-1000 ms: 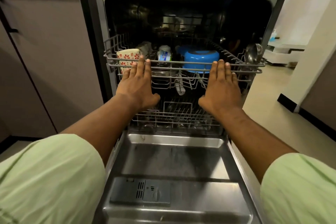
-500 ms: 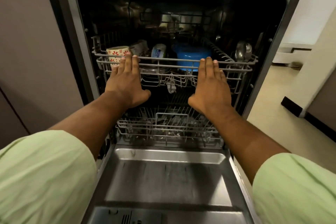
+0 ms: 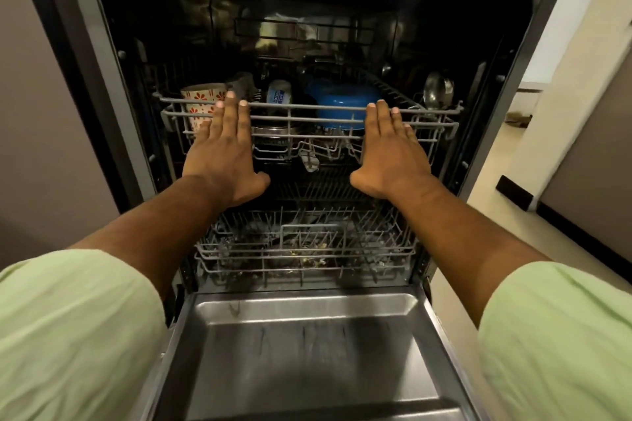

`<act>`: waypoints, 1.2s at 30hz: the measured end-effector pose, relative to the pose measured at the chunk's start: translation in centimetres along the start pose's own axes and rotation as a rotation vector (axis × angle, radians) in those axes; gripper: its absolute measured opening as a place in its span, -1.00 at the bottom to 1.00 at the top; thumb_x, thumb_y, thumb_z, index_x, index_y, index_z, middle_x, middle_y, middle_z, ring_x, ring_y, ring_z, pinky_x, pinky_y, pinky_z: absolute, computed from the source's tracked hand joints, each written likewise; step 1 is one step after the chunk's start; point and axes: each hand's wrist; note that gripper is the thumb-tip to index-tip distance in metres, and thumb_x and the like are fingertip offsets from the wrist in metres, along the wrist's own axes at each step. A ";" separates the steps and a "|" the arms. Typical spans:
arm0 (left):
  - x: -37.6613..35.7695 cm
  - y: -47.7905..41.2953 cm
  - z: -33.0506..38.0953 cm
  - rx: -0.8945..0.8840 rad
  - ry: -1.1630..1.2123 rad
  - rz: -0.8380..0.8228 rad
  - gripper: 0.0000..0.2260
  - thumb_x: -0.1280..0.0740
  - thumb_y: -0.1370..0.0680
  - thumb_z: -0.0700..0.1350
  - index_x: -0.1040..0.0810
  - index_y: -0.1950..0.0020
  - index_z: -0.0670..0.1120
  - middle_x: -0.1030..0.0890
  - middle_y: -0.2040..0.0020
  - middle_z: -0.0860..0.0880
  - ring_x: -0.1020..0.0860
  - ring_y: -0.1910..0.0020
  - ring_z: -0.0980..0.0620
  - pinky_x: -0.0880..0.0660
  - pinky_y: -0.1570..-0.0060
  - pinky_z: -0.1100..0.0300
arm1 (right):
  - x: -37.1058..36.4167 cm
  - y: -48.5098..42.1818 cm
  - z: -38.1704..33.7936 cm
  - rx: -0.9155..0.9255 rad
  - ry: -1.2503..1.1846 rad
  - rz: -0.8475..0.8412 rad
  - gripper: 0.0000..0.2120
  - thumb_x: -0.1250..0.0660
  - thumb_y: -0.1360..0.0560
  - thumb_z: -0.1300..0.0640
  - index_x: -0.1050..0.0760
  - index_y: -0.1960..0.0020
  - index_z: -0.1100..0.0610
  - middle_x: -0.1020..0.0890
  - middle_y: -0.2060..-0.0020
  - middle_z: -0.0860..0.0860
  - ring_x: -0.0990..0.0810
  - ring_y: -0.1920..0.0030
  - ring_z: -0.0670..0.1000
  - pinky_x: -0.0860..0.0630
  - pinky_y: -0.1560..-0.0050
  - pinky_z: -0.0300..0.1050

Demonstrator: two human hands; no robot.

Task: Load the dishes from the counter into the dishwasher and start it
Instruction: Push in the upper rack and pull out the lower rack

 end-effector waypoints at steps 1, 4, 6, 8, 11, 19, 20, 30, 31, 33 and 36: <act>-0.2 -0.1 -0.2 -0.009 0.000 0.008 0.00 -0.26 -0.52 0.26 0.36 -0.57 -0.20 0.35 -0.57 -0.21 0.27 -0.58 -0.14 0.13 -0.57 -0.03 | -0.1 -0.1 -0.1 -0.005 0.013 0.003 0.02 -0.34 -0.46 -0.02 0.35 -0.58 0.15 0.28 -0.57 0.08 0.25 -0.57 0.11 0.14 -0.56 0.04; -0.3 0.0 -0.4 -0.024 0.021 0.011 -0.01 -0.26 -0.53 0.26 0.35 -0.58 -0.19 0.35 -0.58 -0.19 0.27 -0.58 -0.13 0.14 -0.56 -0.02 | -0.2 0.0 -0.3 -0.015 0.047 -0.013 0.01 -0.34 -0.47 -0.04 0.35 -0.57 0.15 0.30 -0.57 0.08 0.25 -0.57 0.10 0.12 -0.56 0.04; 0.0 0.1 -0.5 -0.028 0.041 0.002 -0.02 -0.26 -0.53 0.25 0.34 -0.58 -0.18 0.34 -0.58 -0.18 0.26 -0.59 -0.12 0.14 -0.56 -0.02 | 0.1 0.1 -0.5 -0.027 0.051 -0.037 0.00 -0.32 -0.49 -0.05 0.35 -0.57 0.16 0.30 -0.56 0.09 0.24 -0.57 0.11 0.11 -0.56 0.05; 0.4 0.2 -0.8 -0.035 0.040 -0.007 -0.04 -0.25 -0.54 0.25 0.32 -0.59 -0.17 0.32 -0.59 -0.16 0.23 -0.59 -0.11 0.14 -0.57 -0.03 | 0.6 0.1 -0.7 -0.036 0.044 -0.061 -0.01 -0.31 -0.50 -0.05 0.35 -0.57 0.16 0.29 -0.57 0.08 0.24 -0.57 0.11 0.09 -0.56 0.06; 1.5 0.1 -1.4 -0.061 0.072 -0.053 -0.07 -0.25 -0.55 0.24 0.30 -0.60 -0.14 0.30 -0.60 -0.13 0.16 -0.60 -0.12 0.10 -0.57 -0.05 | 1.4 0.3 -0.9 -0.045 0.048 -0.068 -0.03 -0.31 -0.50 -0.05 0.31 -0.58 0.15 0.26 -0.58 0.08 0.23 -0.57 0.12 0.08 -0.56 0.08; 1.0 0.2 -1.4 -0.055 0.099 -0.054 -0.06 -0.26 -0.55 0.24 0.30 -0.60 -0.13 0.32 -0.60 -0.11 0.13 -0.60 -0.14 0.02 -0.56 -0.07 | 0.1 0.3 -1.1 -0.079 0.018 -0.003 -0.02 -0.34 -0.48 -0.04 0.29 -0.59 0.14 0.24 -0.58 0.07 0.21 -0.58 0.11 0.06 -0.56 0.07; 0.8 0.2 -1.3 -0.049 0.104 -0.046 -0.06 -0.26 -0.55 0.24 0.30 -0.60 -0.13 0.32 -0.60 -0.11 0.13 -0.60 -0.13 0.02 -0.56 -0.07 | 0.0 0.3 -1.0 -0.075 0.014 0.004 -0.02 -0.34 -0.48 -0.04 0.30 -0.59 0.13 0.24 -0.58 0.07 0.21 -0.58 0.11 0.06 -0.56 0.07; -2.9 3.2 1.4 0.003 0.017 0.006 -0.17 -0.20 -0.60 0.10 0.32 -0.59 -0.15 0.39 -0.56 -0.20 0.26 -0.58 -0.20 0.17 -0.56 -0.10 | -1.5 1.1 0.2 -0.002 -0.045 0.123 -0.05 -0.35 -0.48 0.01 0.25 -0.60 0.13 0.23 -0.58 0.07 0.20 -0.58 0.13 0.08 -0.56 0.08; -4.2 4.2 1.8 -0.022 -0.009 -0.031 -0.18 -0.20 -0.61 0.08 0.31 -0.60 -0.15 0.39 -0.56 -0.19 0.27 -0.58 -0.19 0.18 -0.55 -0.10 | -2.5 1.9 0.4 0.007 -0.042 0.154 -0.05 -0.35 -0.48 0.03 0.25 -0.60 0.14 0.24 -0.58 0.08 0.20 -0.58 0.13 0.09 -0.56 0.08; -6.9 6.1 2.4 -0.069 -0.059 -0.178 -0.20 -0.20 -0.62 0.09 0.28 -0.61 -0.14 0.35 -0.58 -0.15 0.27 -0.58 -0.15 0.21 -0.54 -0.10 | -5.7 3.8 1.2 0.010 -0.030 0.134 -0.03 -0.35 -0.48 0.06 0.27 -0.59 0.13 0.26 -0.57 0.09 0.21 -0.57 0.13 0.12 -0.56 0.07; -9.5 7.6 2.5 -0.059 -0.075 -0.356 -0.22 -0.18 -0.63 0.11 0.27 -0.61 -0.12 0.29 -0.61 -0.11 0.23 -0.59 -0.12 0.21 -0.53 -0.10 | -10.7 6.2 2.7 -0.029 0.006 -0.052 -0.02 -0.36 -0.49 0.00 0.29 -0.59 0.13 0.25 -0.58 0.09 0.23 -0.57 0.12 0.13 -0.56 0.08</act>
Point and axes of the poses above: each hand's wrist, its own y-axis away from the middle knuckle, its own x-axis out of the back of the hand, z = x × y
